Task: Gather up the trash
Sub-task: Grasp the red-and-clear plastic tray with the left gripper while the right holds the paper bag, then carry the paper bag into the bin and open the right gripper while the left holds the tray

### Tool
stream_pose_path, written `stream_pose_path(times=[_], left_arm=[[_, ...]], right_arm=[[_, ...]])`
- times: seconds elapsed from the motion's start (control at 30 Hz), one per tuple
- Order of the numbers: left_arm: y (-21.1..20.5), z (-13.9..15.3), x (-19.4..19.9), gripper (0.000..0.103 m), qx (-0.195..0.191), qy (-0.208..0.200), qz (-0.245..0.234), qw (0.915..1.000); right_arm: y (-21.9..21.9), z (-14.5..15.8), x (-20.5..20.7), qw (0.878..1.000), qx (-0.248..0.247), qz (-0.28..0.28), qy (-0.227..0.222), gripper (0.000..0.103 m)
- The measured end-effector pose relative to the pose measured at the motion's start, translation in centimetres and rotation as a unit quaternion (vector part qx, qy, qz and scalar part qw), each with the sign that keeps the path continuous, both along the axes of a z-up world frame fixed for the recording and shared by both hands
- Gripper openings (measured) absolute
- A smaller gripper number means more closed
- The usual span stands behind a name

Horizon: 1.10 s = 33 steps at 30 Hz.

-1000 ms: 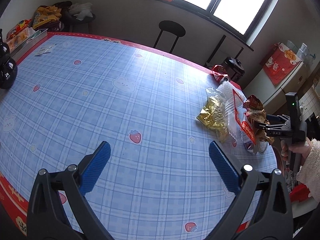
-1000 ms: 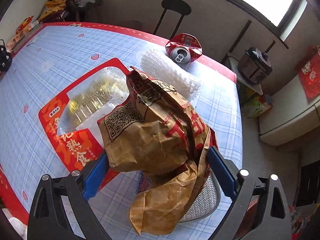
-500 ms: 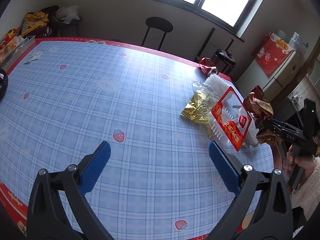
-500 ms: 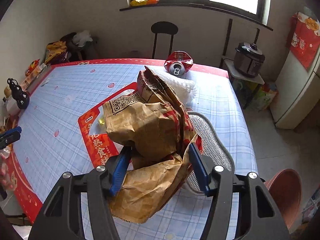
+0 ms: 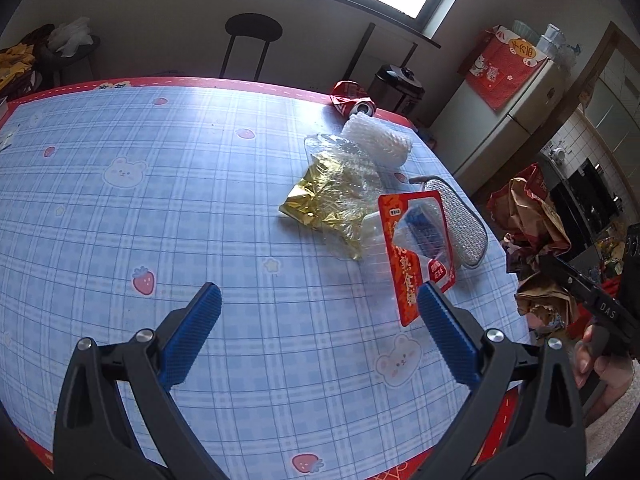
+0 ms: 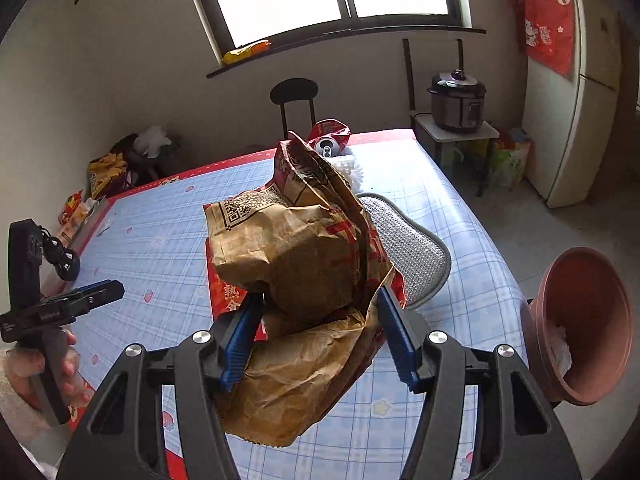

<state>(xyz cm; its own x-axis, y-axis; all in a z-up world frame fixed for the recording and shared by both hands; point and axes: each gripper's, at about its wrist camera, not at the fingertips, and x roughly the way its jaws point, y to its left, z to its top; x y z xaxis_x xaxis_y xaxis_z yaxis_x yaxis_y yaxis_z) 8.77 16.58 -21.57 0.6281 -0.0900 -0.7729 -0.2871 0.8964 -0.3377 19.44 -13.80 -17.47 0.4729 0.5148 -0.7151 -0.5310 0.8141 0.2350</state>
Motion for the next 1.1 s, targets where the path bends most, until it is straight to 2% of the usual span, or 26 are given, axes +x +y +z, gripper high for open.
stream_pose_path(times=[0.17,0.2,0.23,0.3,0.33,0.43,0.6,0.77,0.93,1.1], left_arm=[[-1.8,-2.6,4.5,0.094,-0.044,0.004,-0.028,0.9986],[-2.1,-3.2,5.3,0.090,-0.054,0.008,-0.029,0.9981],[-2.3,-3.9,6.1,0.079,-0.064,0.012,-0.032,0.9974],[-2.7,-5.1,7.4,0.065,-0.074,0.024,-0.034,0.9964],[-2.7,-5.7,7.9,0.062,-0.079,0.027,-0.030,0.9960],[-2.7,-7.2,8.8,0.059,-0.110,0.028,-0.022,0.9933],[-3.3,-9.1,9.5,0.061,-0.127,0.038,-0.029,0.9908],[-3.5,-9.2,9.6,0.059,-0.141,0.035,-0.027,0.9890],[-3.3,-8.3,8.9,0.042,-0.134,0.033,-0.027,0.9901],[-2.5,-5.9,6.6,0.036,-0.113,0.011,-0.023,0.9932]], right_arm=[[-2.6,0.9,-1.0,1.000,-0.009,-0.028,-0.011,0.058],[-3.2,1.0,-1.2,0.999,-0.008,-0.034,-0.011,0.058],[-3.6,1.2,-1.3,0.999,-0.010,-0.040,-0.011,0.058],[-4.2,1.5,-1.7,0.999,-0.015,-0.048,-0.015,0.058],[-4.6,1.6,-1.9,0.998,-0.017,-0.052,-0.017,0.058],[-5.6,2.0,-2.5,0.998,-0.024,-0.060,-0.020,0.058],[-6.7,1.9,-3.2,0.997,-0.028,-0.076,-0.015,0.058],[-6.6,1.5,-3.2,0.997,-0.023,-0.077,-0.007,0.058],[-5.8,1.8,-2.9,0.998,-0.014,-0.062,-0.010,0.058],[-5.5,2.4,-2.5,0.999,-0.001,-0.049,-0.022,0.058]])
